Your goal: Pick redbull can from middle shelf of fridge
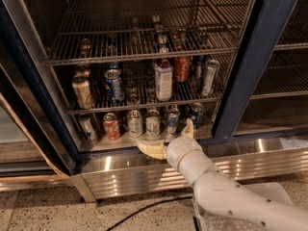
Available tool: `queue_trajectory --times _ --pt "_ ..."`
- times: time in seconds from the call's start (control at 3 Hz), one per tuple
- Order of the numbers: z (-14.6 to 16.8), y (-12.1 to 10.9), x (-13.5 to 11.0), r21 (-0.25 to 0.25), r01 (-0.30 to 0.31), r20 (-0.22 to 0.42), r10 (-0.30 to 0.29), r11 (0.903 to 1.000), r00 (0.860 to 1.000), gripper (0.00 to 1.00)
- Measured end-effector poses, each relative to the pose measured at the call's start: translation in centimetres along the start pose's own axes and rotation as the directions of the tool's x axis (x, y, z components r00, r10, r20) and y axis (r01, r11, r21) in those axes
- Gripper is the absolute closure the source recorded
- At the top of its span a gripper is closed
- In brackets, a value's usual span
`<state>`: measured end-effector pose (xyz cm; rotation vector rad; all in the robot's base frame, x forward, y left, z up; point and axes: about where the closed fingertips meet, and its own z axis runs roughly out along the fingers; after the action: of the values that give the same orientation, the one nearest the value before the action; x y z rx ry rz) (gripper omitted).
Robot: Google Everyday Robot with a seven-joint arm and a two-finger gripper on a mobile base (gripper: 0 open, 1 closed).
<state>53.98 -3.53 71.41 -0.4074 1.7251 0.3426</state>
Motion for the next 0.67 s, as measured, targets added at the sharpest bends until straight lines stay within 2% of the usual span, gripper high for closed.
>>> queue_trajectory --times 0.33,0.67 --pt "0.9 -1.9 -1.5 0.107 -0.064 0.076 0.056 0.9922 0.996 0.0" --pt "0.9 -6.1 -3.6 0.25 -0.146 0.185 0.101 0.9571 0.978 0.0"
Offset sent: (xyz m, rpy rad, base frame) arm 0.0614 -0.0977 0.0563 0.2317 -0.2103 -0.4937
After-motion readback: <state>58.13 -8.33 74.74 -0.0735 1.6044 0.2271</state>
